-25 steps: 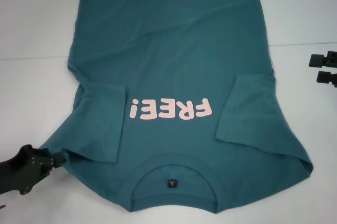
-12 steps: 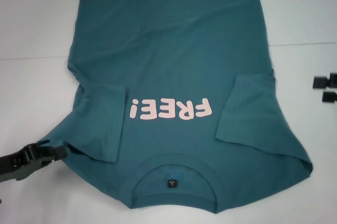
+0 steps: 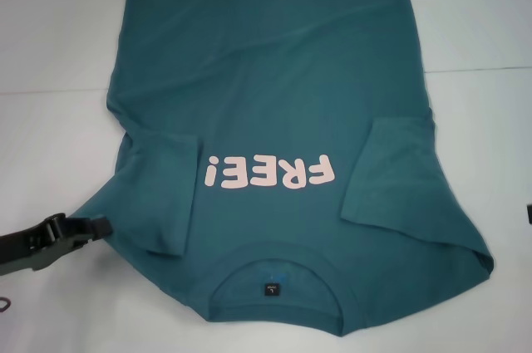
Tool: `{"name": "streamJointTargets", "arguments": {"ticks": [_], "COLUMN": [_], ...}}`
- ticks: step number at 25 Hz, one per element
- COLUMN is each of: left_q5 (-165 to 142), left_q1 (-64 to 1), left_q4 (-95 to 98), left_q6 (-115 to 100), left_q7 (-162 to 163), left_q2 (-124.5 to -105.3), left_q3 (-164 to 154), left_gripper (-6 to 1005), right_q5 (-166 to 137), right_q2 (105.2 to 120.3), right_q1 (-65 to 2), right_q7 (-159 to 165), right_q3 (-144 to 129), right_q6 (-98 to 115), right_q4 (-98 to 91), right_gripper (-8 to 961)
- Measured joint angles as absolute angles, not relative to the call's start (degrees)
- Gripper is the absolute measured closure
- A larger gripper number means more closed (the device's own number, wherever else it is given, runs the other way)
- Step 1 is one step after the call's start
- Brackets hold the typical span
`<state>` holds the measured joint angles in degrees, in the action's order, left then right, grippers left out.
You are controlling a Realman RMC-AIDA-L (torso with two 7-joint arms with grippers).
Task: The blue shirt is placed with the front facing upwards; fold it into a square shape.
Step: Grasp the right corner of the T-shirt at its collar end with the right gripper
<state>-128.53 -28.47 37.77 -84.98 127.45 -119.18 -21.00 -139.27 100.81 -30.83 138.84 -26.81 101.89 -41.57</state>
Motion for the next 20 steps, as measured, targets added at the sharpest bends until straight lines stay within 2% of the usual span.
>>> {"name": "streamJointTargets", "arguments": {"ticks": [6,8,14,17,20], "left_q5": [-128.45,-128.43,-128.39,-128.39,-128.40], "left_q1": [-28.90,-28.91,-28.92,-28.98,-29.00], "left_q4": [37.72,37.71,37.70,37.70,37.70], "left_q6": [-84.29,-84.16,-84.09,-84.07,-83.88], "left_q7": [127.88,127.89,128.05,128.05,128.06], "left_q2": [-119.37,-119.45,-119.47,-119.47,-119.50], "left_q3": [-21.00,-21.00,-21.00,-20.88,-20.78], "left_gripper": [986,986,985,985,984], "right_q5": [-142.36,-142.80,-142.91,-142.98,-143.27], "right_q2": [101.00,101.50,104.34,105.14,105.23], "right_q1": [-30.93,-30.80,-30.95,-31.37,-31.81], "right_q7": [139.21,139.17,139.46,140.67,141.22], "right_q3": [-26.80,-26.80,-26.81,-26.89,-27.68], "right_q6": [102.63,101.85,98.03,96.34,94.64], "right_q4": [-42.52,-42.30,-41.61,-40.50,-38.62], "right_gripper": [136,136,137,137,137]}}
